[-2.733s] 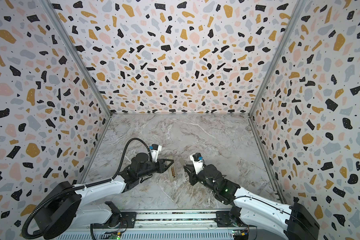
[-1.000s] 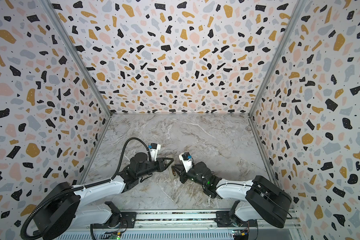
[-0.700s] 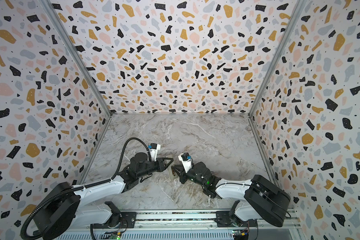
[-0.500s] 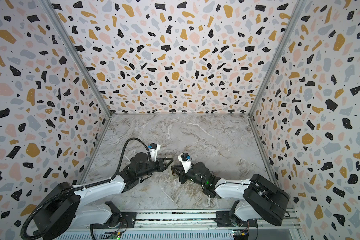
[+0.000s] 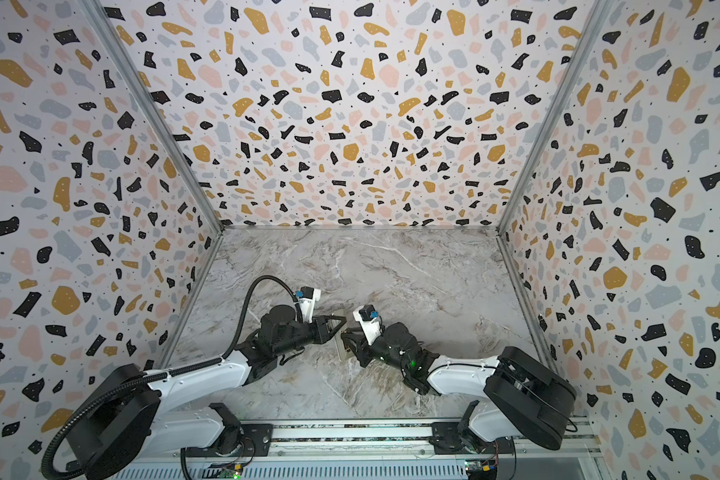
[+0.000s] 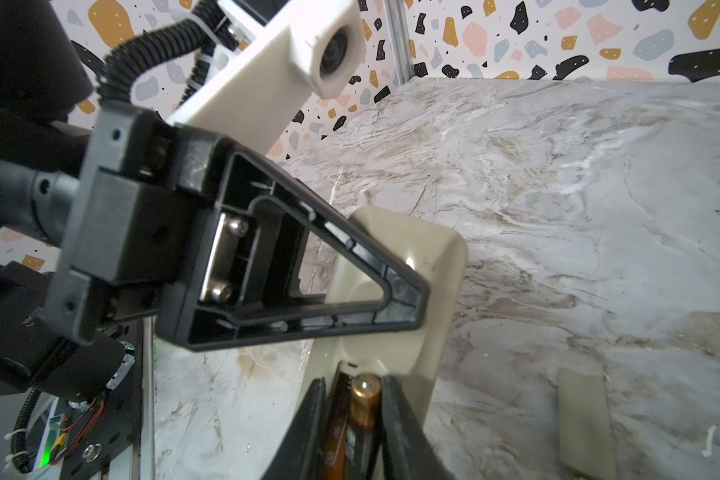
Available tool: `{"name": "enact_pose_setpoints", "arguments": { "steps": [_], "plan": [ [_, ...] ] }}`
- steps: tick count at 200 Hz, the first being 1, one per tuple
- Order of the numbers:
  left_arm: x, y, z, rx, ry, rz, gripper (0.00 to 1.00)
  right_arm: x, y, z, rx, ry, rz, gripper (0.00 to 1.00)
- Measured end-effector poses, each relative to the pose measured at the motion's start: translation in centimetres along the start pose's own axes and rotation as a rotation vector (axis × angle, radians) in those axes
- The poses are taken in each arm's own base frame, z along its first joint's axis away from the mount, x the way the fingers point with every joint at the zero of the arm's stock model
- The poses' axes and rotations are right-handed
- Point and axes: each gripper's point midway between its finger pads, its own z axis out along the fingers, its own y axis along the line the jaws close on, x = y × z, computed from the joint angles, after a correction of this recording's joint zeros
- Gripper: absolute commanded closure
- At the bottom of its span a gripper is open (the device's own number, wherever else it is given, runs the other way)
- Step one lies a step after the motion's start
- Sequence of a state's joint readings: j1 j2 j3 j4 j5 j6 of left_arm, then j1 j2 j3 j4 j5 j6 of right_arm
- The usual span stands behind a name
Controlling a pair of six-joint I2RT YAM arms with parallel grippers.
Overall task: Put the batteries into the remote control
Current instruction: 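Lower the battery into the remote's battery compartment with the right gripper, then press the battery down into the compartment with the right gripper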
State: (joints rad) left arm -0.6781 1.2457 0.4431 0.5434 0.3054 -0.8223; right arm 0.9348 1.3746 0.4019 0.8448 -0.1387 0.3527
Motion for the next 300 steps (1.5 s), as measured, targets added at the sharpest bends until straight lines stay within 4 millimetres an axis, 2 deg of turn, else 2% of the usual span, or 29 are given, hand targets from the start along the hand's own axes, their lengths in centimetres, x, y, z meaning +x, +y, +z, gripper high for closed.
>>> {"name": "enact_pose_setpoints", "arguments": {
  "steps": [49, 99, 135, 172, 203, 226, 243, 266, 300],
  "plan": [
    [0.0, 0.0, 0.0, -0.001, -0.001, 0.0, 1.0, -0.6, 0.3, 0.0, -0.002, -0.011, -0.013, 0.55],
    [0.1, -0.2, 0.0, 0.012, 0.006, 0.001, 1.0, -0.6, -0.2, -0.5, 0.03, 0.002, -0.03, 0.53],
    [0.2, -0.3, 0.0, 0.019, 0.013, 0.001, 1.0, -1.5, 0.1, -1.1, 0.03, -0.014, -0.056, 0.49],
    [0.3, -0.4, 0.0, 0.023, 0.02, 0.01, 1.0, -2.7, 0.9, -2.0, 0.018, -0.025, -0.11, 0.35],
    [1.0, -0.3, 0.0, 0.023, 0.051, 0.029, 1.0, -4.6, 1.7, -2.9, 0.018, -0.015, -0.204, 0.22],
    [1.7, -0.2, 0.0, 0.017, 0.097, 0.047, 1.0, -5.4, 2.0, -3.5, 0.023, 0.019, -0.288, 0.21],
    [2.1, -0.3, -0.2, 0.022, 0.124, 0.059, 1.0, -5.4, 2.2, -3.8, 0.023, 0.056, -0.339, 0.23],
    [2.4, -1.0, -0.5, 0.047, 0.151, 0.076, 1.0, -4.4, 2.5, -4.4, 0.011, 0.107, -0.395, 0.25],
    [3.3, -1.4, -0.9, 0.075, 0.199, 0.082, 1.0, -2.7, 4.3, -4.8, -0.034, 0.163, -0.475, 0.31]
  ]
}}
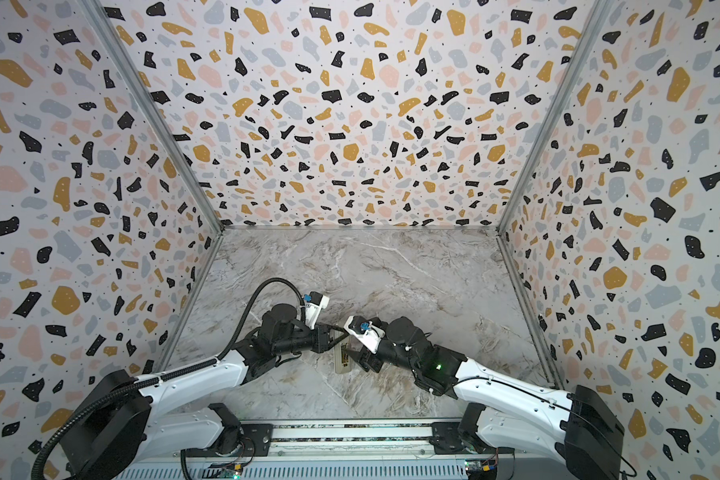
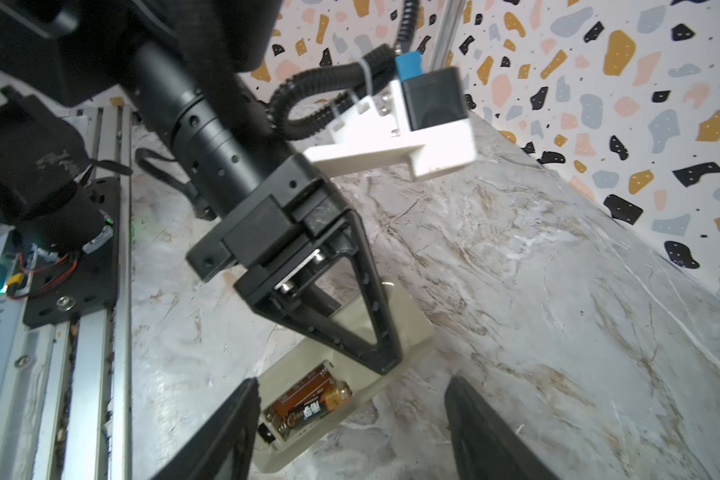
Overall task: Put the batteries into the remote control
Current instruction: 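Press the battery down into the compartment with the right gripper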
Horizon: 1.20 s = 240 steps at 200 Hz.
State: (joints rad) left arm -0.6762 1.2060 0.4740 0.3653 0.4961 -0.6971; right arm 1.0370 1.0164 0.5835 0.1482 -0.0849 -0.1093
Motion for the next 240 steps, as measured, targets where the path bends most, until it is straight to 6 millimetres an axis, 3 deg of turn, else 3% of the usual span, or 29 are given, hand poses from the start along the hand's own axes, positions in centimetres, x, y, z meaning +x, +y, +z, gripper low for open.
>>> {"name": "enact_pose_setpoints", "arguments": {
  "steps": [45, 136, 240],
  "plan": [
    [1.0, -0.6, -0.4, 0.03, 0.049, 0.007, 1.0, 1.4, 2.3, 0.5, -0.048, 0.062, -0.084, 0.43],
    [2.1, -1.0, -1.0, 0.049, 0.101, 0.022, 1.0, 2.6, 3.2, 1.5, -0.027, 0.142, -0.174, 0.65],
    [2.2, -1.1, -1.1, 0.057, 0.106, 0.021, 1.0, 3.7, 2.9, 2.2, -0.001, 0.19, -0.194, 0.71]
  ]
}}
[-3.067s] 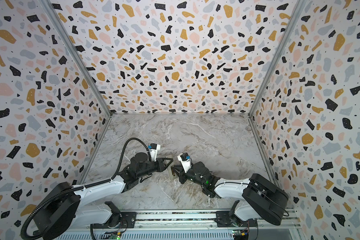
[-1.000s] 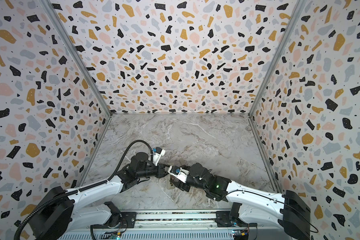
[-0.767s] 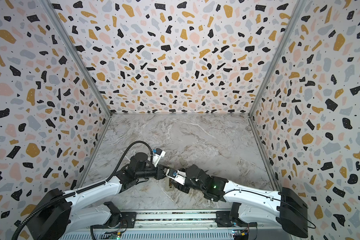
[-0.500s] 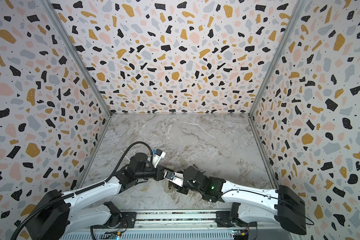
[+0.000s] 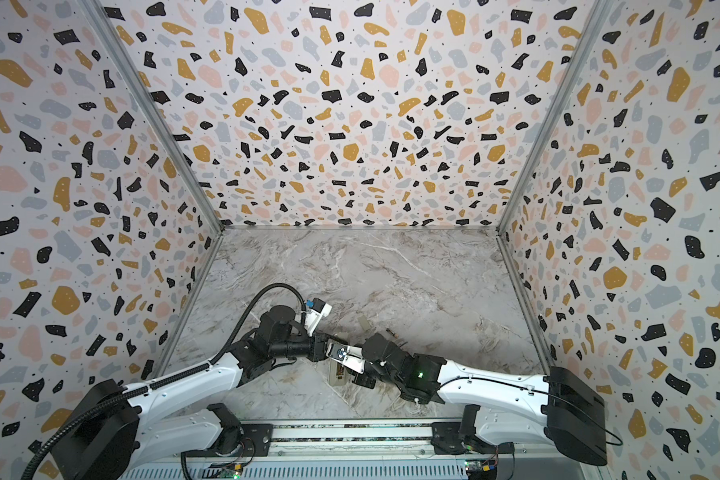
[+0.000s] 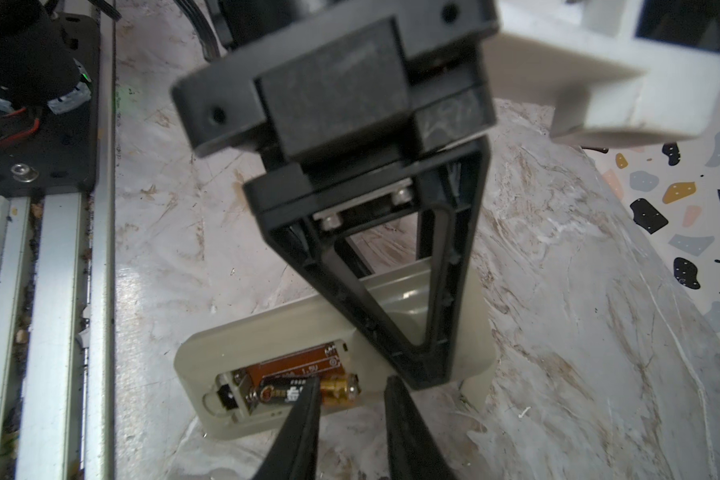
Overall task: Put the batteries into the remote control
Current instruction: 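Press the battery down into the compartment with the right gripper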
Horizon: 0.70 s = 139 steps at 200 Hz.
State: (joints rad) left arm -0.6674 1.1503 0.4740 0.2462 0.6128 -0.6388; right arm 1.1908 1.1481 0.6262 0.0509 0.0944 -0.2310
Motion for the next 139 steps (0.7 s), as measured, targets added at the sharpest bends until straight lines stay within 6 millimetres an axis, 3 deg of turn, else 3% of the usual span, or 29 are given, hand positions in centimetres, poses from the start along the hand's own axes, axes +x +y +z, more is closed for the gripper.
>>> {"name": "enact_pose_setpoints", "arguments": {
  "steps": [139],
  "plan": [
    [0.2, 0.5, -0.1, -0.019, 0.008, -0.002, 1.0, 0.8, 0.7, 1.1, -0.027, 0.046, -0.013, 0.81]
  ]
}}
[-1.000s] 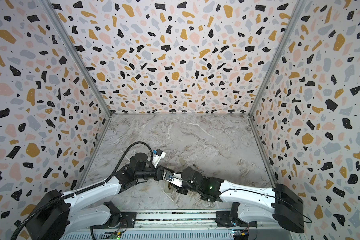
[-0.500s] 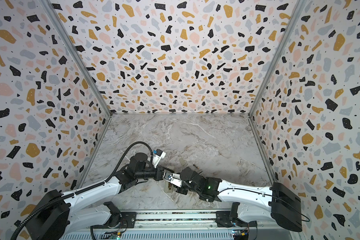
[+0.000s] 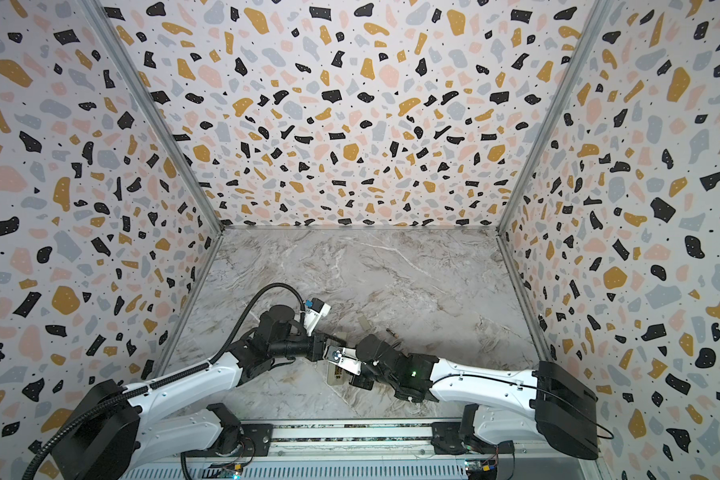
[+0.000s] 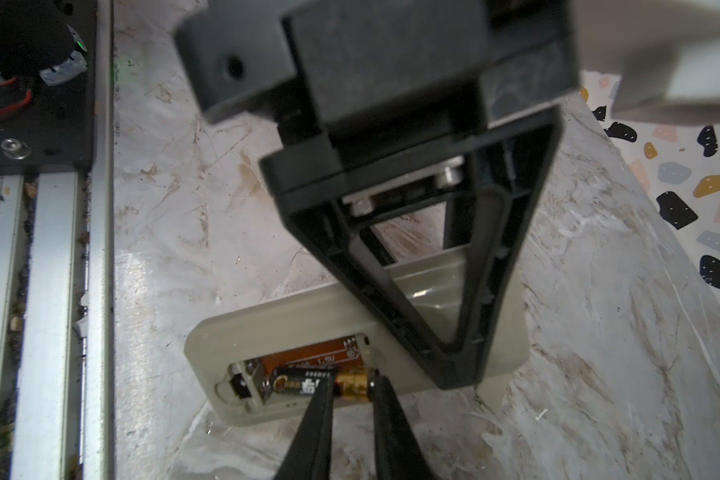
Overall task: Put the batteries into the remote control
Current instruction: 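Press the battery down into the compartment with the right gripper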
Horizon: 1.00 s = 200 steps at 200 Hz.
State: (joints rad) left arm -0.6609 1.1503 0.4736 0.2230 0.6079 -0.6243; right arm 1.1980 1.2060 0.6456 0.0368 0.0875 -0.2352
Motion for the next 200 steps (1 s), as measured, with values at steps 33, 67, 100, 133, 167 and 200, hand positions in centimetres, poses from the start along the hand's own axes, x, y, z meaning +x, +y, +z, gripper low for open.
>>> {"name": "enact_pose_setpoints", "arguments": {
  "steps": [33, 67, 100, 133, 167, 200],
  "plan": [
    [0.1, 0.1, 0.0, -0.004, 0.005, -0.002, 1.0, 0.1, 0.1, 0.1, -0.004, 0.006, -0.003, 0.82],
    [0.2, 0.4, -0.1, -0.014, 0.006, -0.009, 1.0, 0.1, 0.3, 0.5, -0.011, 0.018, -0.008, 0.82],
    [0.5, 0.7, -0.1, -0.022, 0.012, -0.015, 1.0, 0.3, 0.7, 0.7, -0.022, 0.027, -0.012, 0.82],
    [0.7, 1.0, -0.1, -0.033, 0.018, -0.023, 1.0, 0.3, 0.9, 1.1, -0.031, 0.039, -0.017, 0.82],
    [1.0, 1.3, -0.1, -0.042, 0.023, -0.031, 1.0, 0.4, 1.2, 1.4, -0.038, 0.049, -0.021, 0.82],
    [1.1, 1.5, -0.1, -0.047, 0.027, -0.035, 1.0, 0.4, 1.4, 1.6, -0.044, 0.059, -0.026, 0.82]
  ]
}}
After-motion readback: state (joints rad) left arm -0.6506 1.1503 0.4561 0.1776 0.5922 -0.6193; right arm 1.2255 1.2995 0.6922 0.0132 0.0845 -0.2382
